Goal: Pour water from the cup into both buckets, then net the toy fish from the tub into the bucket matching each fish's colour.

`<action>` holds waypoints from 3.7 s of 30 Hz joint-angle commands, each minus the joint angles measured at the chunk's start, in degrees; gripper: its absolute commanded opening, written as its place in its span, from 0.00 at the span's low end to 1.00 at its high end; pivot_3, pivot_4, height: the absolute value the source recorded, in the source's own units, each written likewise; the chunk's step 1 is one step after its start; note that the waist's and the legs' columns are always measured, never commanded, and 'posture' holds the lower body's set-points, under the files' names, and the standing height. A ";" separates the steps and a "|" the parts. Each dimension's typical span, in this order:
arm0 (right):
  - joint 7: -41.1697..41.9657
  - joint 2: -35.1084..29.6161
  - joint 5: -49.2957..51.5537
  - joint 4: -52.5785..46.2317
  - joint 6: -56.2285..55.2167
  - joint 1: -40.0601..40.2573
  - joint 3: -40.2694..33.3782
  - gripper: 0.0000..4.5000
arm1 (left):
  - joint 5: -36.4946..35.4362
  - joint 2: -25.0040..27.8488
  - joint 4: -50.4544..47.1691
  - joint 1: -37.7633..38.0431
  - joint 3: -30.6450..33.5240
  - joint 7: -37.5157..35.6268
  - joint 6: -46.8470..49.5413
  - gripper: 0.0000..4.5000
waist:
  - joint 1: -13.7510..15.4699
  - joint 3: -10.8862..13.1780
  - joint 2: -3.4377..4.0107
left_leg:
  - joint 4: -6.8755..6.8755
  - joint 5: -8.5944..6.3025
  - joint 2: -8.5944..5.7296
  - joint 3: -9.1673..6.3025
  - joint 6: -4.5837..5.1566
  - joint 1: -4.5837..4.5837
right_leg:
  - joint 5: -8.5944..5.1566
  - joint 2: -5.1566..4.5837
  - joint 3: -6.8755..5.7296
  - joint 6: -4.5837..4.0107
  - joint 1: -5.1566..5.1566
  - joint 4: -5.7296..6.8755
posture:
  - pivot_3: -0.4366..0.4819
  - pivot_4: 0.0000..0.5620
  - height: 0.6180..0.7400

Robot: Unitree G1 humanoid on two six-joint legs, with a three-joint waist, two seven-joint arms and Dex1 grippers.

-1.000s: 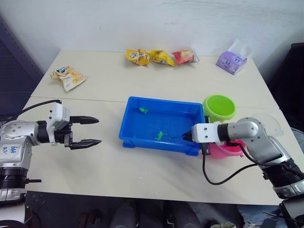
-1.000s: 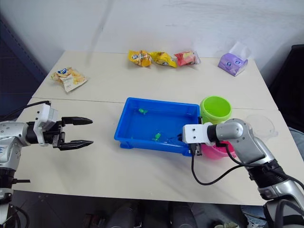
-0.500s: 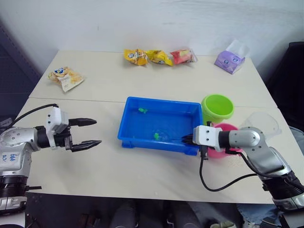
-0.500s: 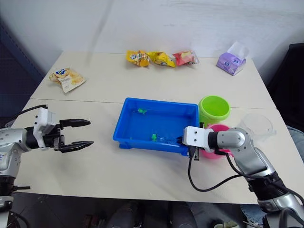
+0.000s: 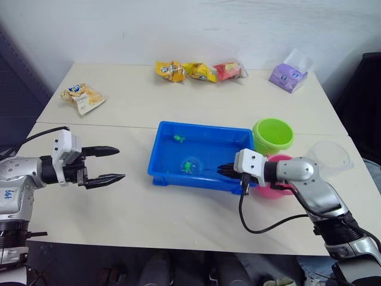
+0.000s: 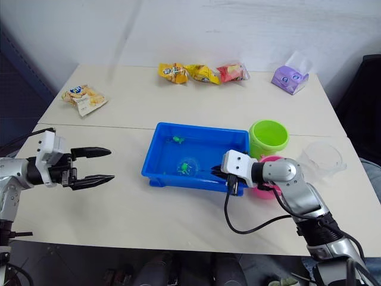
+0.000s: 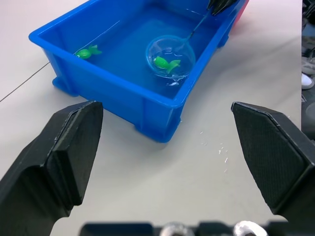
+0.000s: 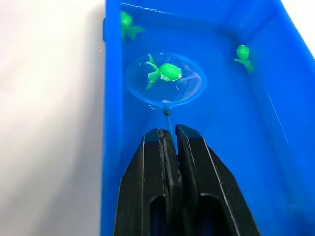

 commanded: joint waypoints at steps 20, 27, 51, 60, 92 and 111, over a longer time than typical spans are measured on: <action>-2.91 -13.50 13.66 -8.27 4.00 12.49 -32.95 0.00 | -5.99 -15.64 -7.44 -15.52 -6.02 11.85 13.07 1.00 | 1.39 0.00 0.00 | 0.03 -0.02 -0.01 0.03 0.04 -0.01 | 0.02 0.05 -0.01 0.03 0.08 -0.01 | 0.48 0.27 1.00; -7.34 -16.60 3.22 8.49 -16.93 12.39 -33.84 0.00 | -3.87 -19.90 -5.16 -18.16 -8.43 12.95 9.94 1.00 | 1.32 0.00 0.00 | 0.04 0.00 -0.03 0.09 0.04 0.01 | 0.02 0.09 0.00 0.04 0.12 0.00 | 0.48 0.27 1.00; -74.36 -35.09 -54.26 35.40 -59.11 7.82 -14.93 0.00 | -1.48 -22.90 -0.87 -17.46 -10.69 10.07 1.57 1.00 | 1.35 0.02 0.06 | 0.08 0.14 -0.02 0.17 -0.15 0.05 | 0.01 0.16 0.09 0.03 0.09 0.02 | 0.48 0.27 1.00; -84.54 -36.56 -60.70 34.71 -56.76 10.36 -10.90 0.00 | -1.27 -23.44 1.28 -18.13 -10.72 9.62 -0.59 1.00 | 1.28 0.02 0.06 | 0.08 0.17 -0.01 0.18 -0.20 0.06 | 0.01 0.19 0.10 0.03 0.09 0.03 | 0.48 0.27 1.00; -87.78 -35.66 -56.60 30.32 -48.35 12.80 -10.94 0.00 | -0.17 -24.92 3.49 -18.61 -11.39 8.61 -3.74 1.00 | 1.35 0.01 0.29 | 0.08 0.21 0.01 0.24 -0.23 0.07 | 0.01 0.24 0.13 0.03 0.10 0.07 | 0.48 0.27 1.00; -15.78 -22.65 20.90 -3.34 -13.15 4.21 2.86 0.00 | 0.81 -4.58 9.47 -9.86 -2.62 -2.20 -9.01 1.00 | -0.03 0.11 0.12 | 0.08 0.09 0.17 0.13 -0.06 0.45 | 0.00 0.18 0.12 0.00 0.38 0.15 | 0.48 0.27 1.00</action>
